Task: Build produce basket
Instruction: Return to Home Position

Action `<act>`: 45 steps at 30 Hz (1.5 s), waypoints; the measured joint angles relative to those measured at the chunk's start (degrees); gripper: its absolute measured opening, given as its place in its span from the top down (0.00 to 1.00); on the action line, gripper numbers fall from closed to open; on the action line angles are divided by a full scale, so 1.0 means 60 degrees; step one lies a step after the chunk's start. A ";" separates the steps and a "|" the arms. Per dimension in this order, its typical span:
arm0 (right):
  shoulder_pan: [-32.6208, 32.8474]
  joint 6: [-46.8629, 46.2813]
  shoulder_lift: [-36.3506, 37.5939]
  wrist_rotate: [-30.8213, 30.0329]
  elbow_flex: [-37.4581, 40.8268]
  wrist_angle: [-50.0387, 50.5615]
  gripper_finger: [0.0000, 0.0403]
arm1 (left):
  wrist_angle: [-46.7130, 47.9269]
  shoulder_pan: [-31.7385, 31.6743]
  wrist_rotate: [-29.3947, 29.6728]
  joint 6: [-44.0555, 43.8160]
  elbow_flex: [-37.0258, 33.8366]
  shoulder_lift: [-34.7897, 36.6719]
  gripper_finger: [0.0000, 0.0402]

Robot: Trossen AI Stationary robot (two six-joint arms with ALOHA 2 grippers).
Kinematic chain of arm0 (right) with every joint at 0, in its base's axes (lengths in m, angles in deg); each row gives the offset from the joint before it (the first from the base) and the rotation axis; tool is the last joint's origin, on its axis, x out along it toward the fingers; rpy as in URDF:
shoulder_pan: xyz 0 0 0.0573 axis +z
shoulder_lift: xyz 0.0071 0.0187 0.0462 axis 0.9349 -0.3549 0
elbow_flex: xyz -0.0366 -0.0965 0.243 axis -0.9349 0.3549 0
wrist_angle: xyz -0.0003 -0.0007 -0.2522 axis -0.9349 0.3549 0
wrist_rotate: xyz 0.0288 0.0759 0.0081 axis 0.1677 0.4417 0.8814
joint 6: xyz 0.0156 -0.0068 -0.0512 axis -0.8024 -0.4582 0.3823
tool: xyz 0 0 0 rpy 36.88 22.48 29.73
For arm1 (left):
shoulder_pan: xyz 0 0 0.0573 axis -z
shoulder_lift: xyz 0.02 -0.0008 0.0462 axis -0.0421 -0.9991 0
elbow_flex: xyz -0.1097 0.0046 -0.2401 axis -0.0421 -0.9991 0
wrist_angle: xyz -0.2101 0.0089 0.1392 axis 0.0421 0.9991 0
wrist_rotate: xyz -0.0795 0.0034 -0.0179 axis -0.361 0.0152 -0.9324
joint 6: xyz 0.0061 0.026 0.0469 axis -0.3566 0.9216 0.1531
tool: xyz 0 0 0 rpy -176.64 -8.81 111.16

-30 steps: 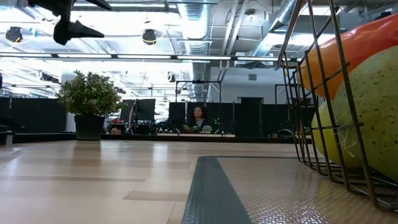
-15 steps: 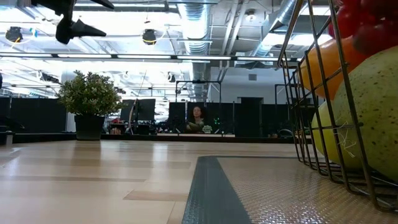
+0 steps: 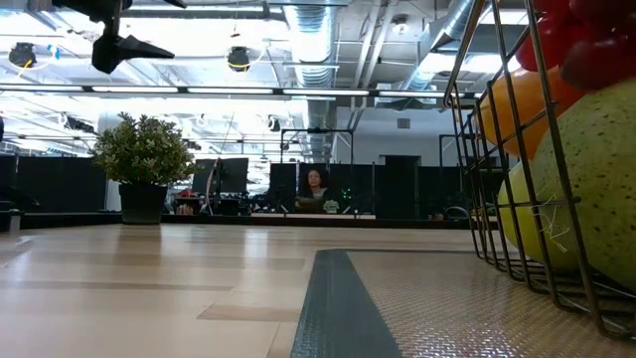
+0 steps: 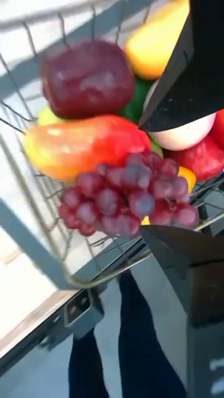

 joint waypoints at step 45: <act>-0.1240 0.5857 1.0764 -0.9427 0.5177 -0.1250 0.33 | 0.3366 0.0158 -0.0437 0.3609 0.4087 0.2277 0.10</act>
